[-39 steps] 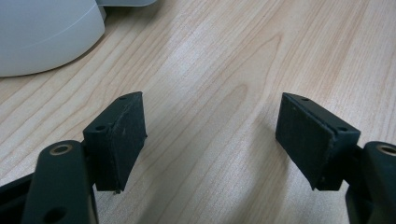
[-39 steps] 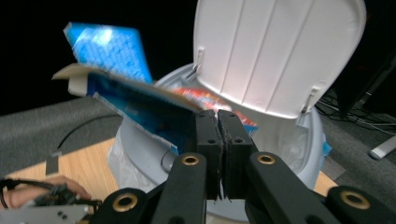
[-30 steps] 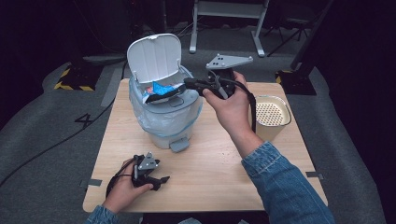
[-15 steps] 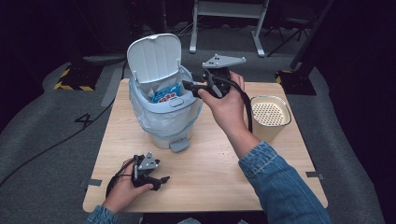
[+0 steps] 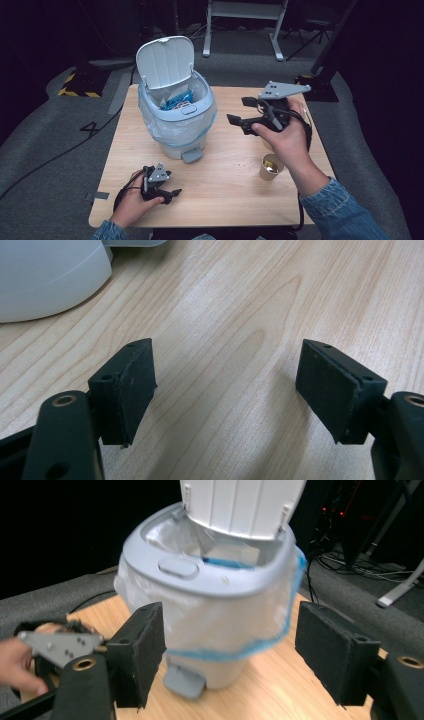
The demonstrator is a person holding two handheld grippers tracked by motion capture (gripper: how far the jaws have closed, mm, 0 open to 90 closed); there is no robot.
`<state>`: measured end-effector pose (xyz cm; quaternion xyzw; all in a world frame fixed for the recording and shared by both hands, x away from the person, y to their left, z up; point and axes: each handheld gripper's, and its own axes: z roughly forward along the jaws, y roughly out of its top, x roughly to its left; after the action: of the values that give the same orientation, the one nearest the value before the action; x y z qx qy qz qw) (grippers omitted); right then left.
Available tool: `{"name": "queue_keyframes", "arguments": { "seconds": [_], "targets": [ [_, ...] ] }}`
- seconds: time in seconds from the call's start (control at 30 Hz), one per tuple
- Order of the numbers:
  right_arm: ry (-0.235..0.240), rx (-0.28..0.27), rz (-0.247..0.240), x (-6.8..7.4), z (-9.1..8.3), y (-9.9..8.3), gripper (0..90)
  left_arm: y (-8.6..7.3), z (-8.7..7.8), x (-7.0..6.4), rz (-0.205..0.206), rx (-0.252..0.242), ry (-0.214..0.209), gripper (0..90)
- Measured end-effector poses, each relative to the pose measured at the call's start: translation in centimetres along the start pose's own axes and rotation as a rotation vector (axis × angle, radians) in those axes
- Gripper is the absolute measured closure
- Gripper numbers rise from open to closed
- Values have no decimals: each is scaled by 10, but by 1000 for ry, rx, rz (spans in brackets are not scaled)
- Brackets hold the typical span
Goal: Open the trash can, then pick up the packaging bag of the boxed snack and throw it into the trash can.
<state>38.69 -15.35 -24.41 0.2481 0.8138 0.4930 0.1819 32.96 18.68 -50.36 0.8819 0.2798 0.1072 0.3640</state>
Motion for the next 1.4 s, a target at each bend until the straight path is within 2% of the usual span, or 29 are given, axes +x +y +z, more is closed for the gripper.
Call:
{"name": "queue_keyframes", "arguments": {
  "seconds": [0.17, 0.37, 0.6, 0.8, 0.93, 1.17, 1.4],
  "targets": [
    [1, -7, 21, -12, -23, -21, 266, 0, 0, 0, -8, -1, -4, 244],
    [11, 13, 31, -20, -44, -48, 257, 0, 0, 0, -5, 0, -2, 243],
    [-30, 48, 45, -29, -61, -87, 234, 0, 0, 0, -7, -1, -3, 243],
    [-28, 53, 118, -36, -65, -133, 211, 0, 0, 0, -7, 0, -1, 242],
    [-52, 92, 117, -39, -66, -161, 218, 0, 0, -1, -11, 0, 1, 242],
    [-53, 182, 137, -41, -63, -202, 192, 0, 0, -1, -11, 0, 2, 242],
    [-56, 212, 174, -43, -52, -235, 177, 0, 0, -1, -12, 0, 3, 242]
  ]
}}
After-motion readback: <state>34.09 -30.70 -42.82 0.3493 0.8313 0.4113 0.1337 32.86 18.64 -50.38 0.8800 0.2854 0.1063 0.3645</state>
